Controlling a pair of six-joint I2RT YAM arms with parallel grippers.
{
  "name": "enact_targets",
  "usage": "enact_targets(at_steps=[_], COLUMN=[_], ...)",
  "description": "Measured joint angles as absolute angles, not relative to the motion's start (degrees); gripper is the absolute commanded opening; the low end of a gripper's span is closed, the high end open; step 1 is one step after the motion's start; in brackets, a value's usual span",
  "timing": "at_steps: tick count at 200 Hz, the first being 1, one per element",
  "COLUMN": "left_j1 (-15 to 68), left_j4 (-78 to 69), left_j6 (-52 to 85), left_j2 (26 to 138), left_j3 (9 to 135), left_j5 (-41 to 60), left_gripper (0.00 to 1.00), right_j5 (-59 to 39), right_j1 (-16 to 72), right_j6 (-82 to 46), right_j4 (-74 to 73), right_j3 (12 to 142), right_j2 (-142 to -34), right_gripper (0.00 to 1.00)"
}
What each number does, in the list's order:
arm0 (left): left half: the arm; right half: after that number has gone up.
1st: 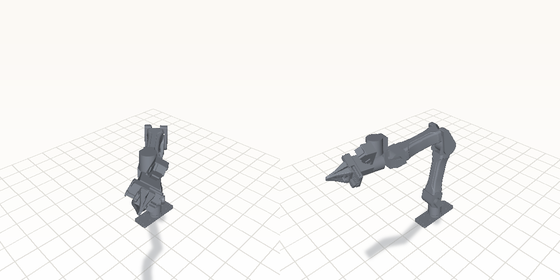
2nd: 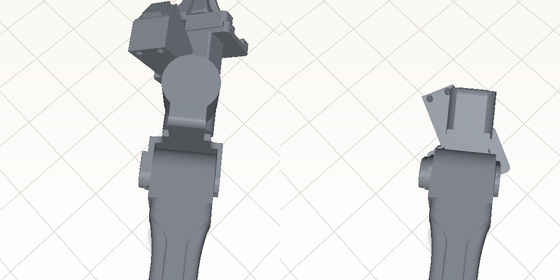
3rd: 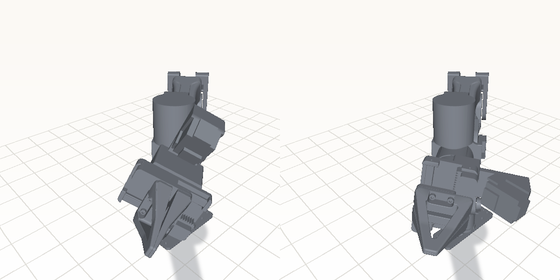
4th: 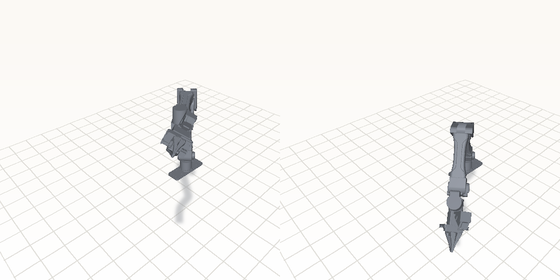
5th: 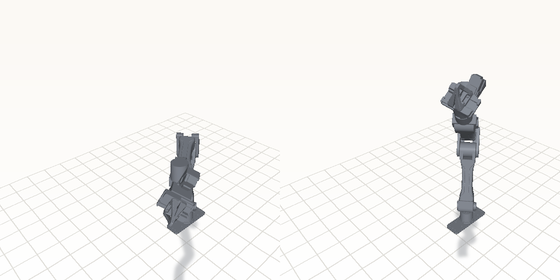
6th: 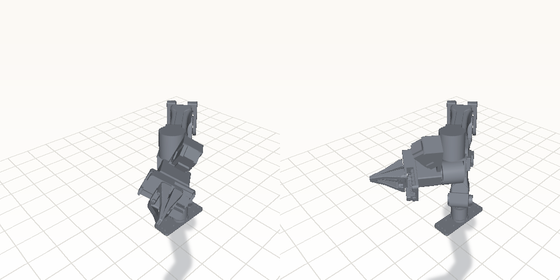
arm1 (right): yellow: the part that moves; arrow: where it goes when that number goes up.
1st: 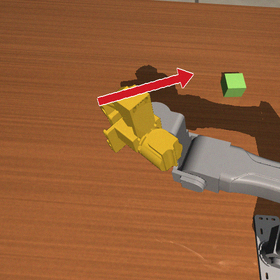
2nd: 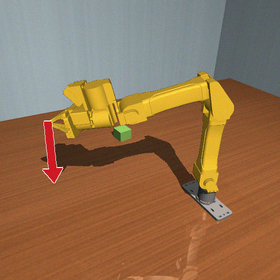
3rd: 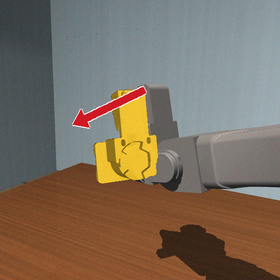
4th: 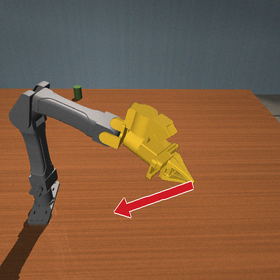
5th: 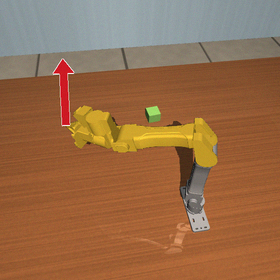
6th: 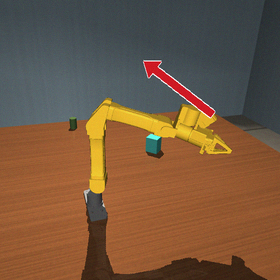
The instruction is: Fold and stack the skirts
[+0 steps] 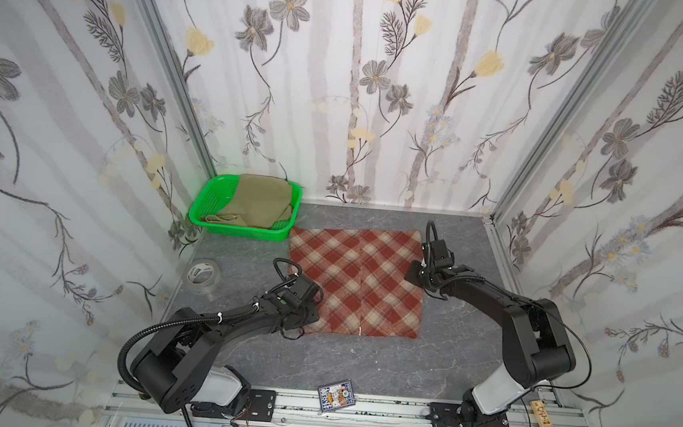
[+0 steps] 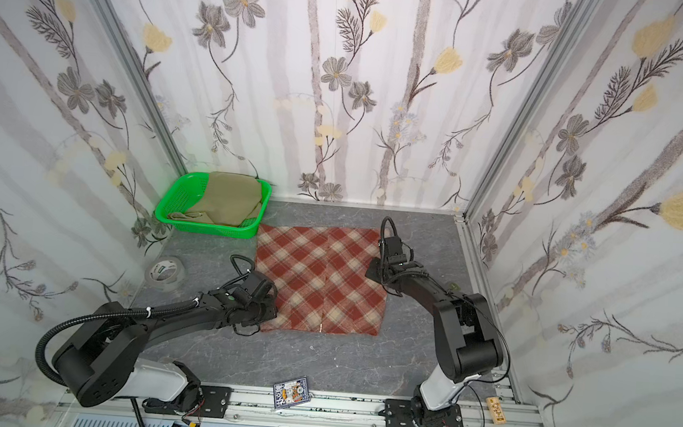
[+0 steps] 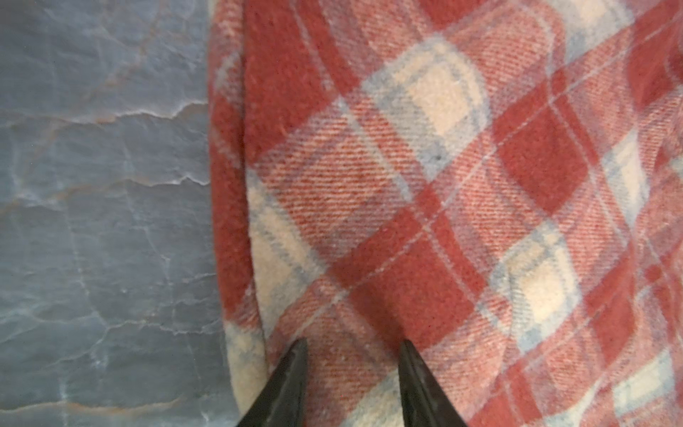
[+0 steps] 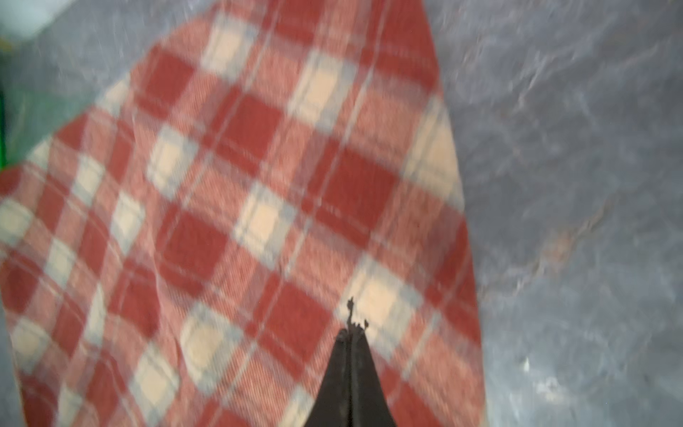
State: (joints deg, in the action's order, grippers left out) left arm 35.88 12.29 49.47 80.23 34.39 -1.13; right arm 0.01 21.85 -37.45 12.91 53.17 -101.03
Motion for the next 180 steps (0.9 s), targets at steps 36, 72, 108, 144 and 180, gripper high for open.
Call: enact_targets(at_steps=[36, 72, 108, 144, 180], left_j1=[39.3, 44.0, 48.9, 50.1, 43.7], left_j4=[10.5, 9.3, 9.2, 11.8, 14.9], left_j6=[49.6, 50.9, 53.0, 54.7, 53.7], left_j2=[82.9, 86.4, 88.5, 84.3, 78.6], left_j3=[35.9, 38.6, 41.1, 39.4, 40.0], left_j5=[-1.9, -2.3, 0.7, 3.6, 3.6], left_gripper=[0.38, 0.36, 0.36, 0.38, 0.43], right_j5=[0.4, 0.9, 2.2, 3.0, 3.5], right_j1=[27.0, 27.7, 27.6, 26.9, 24.9], right_j6=[-41.1, -43.3, -44.5, -44.5, -44.4], right_j4=[15.5, 17.1, 17.2, 15.6, 12.0], right_j3=[40.6, 35.7, 35.0, 37.4, 39.7], right_j2=[-90.9, -84.2, -85.4, -91.3, -95.0], right_gripper=[0.00, 0.00, 0.00, 0.00, 0.00])
